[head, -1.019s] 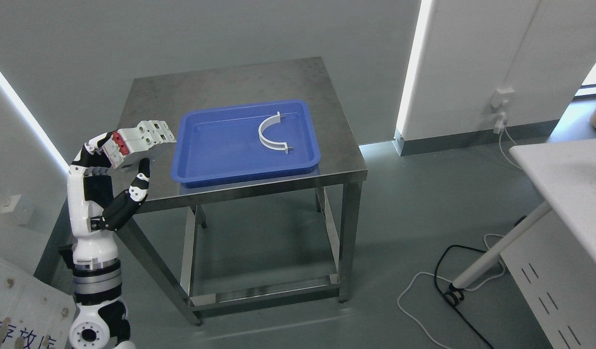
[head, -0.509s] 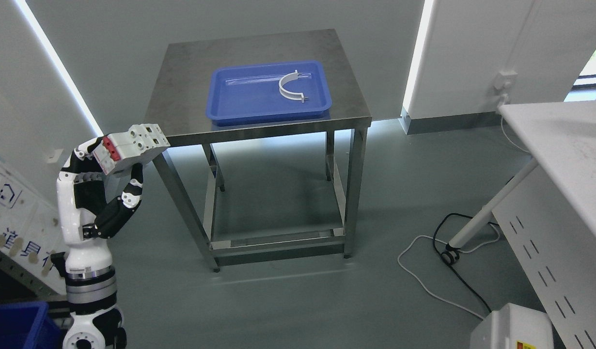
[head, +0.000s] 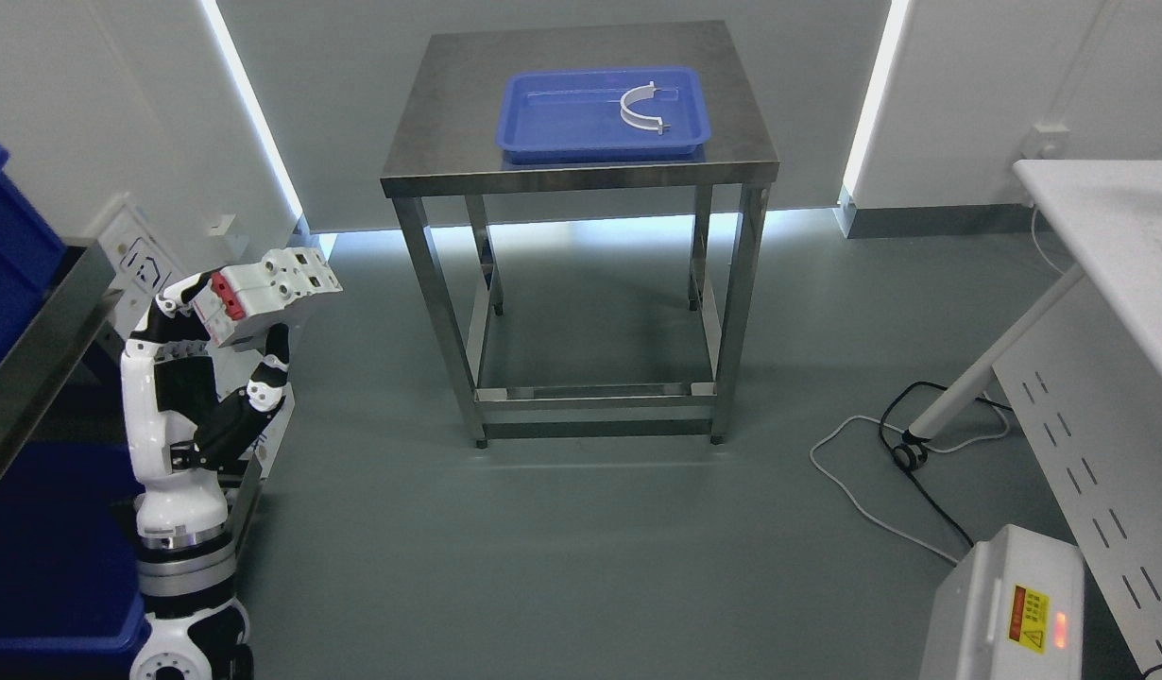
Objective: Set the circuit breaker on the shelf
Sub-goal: 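Hold the breaker in the left hand while turning toward the bin shelf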
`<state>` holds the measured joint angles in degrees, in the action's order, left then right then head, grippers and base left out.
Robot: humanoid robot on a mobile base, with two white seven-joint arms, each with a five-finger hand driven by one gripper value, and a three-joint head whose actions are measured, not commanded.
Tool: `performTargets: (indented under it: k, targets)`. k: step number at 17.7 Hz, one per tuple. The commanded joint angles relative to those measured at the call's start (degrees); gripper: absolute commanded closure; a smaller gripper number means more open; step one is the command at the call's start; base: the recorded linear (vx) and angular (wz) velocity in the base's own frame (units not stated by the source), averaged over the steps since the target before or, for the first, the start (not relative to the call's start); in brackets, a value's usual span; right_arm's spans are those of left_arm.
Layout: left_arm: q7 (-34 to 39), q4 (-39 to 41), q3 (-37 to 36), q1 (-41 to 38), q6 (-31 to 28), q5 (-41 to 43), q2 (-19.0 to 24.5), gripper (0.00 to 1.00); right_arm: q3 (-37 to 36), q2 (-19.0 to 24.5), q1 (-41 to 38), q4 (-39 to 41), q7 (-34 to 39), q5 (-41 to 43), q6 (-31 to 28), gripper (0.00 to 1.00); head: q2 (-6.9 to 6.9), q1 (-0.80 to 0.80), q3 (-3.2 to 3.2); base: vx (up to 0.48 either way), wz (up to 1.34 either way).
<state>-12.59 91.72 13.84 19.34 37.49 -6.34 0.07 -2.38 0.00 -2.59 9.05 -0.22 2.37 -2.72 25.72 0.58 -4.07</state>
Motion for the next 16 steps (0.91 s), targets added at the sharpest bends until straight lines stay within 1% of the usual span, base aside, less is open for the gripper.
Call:
performTargets:
  k: [1,4,8,11,14,15,16]
  targets:
    - [0.11,0.74,-2.85,-0.18,-0.31,-0.17,0.93,0.98,0.00,-1.00,0.04,0.00,0.05,0.00,-0.01,0.00,0.00,0.00,0.00,-0.314,0.23]
    - [0.20,0.39,-1.98,-0.18,-0.40,-1.04,0.93,0.98,0.00,-1.00,0.04,0.00,0.05,0.00,-0.01,0.00,0.00,0.00,0.00,-0.307,0.49]
    - [0.20,0.48,-1.62,0.69,-0.57,-1.40,0.93,0.98,0.00,-1.00,-0.05,0.00,0.05,0.00,-0.01,0.00,0.00,0.00,0.00,-0.235,0.89]
    - [0.20,0.74,-1.36,4.37,-1.89,-1.31,0.93,0.98,0.00,-1.00,0.04,0.00,0.05,0.00,-0.01,0.00,0.00,0.00,0.00,-0.218,1.32]
    - [0.20,0.65,-1.18,5.71,-2.77,-1.31,0.93,0.98,0.00,-1.00,-0.05,0.00,0.05,0.00,-0.01,0.00,0.00,0.00,0.00,-0.181,1.42]
    - [0.20,0.48,-1.27,6.40,-3.56,-1.22,0.93,0.98,0.00,-1.00,-0.05,0.00,0.05,0.00,-0.01,0.00,0.00,0.00,0.00,-0.124,1.40]
    - [0.20,0.13,-1.18,8.24,-5.91,-1.14,0.93,0.98,0.00,-1.00,0.04,0.00,0.05,0.00,-0.01,0.00,0.00,0.00,0.00,-0.124,1.40]
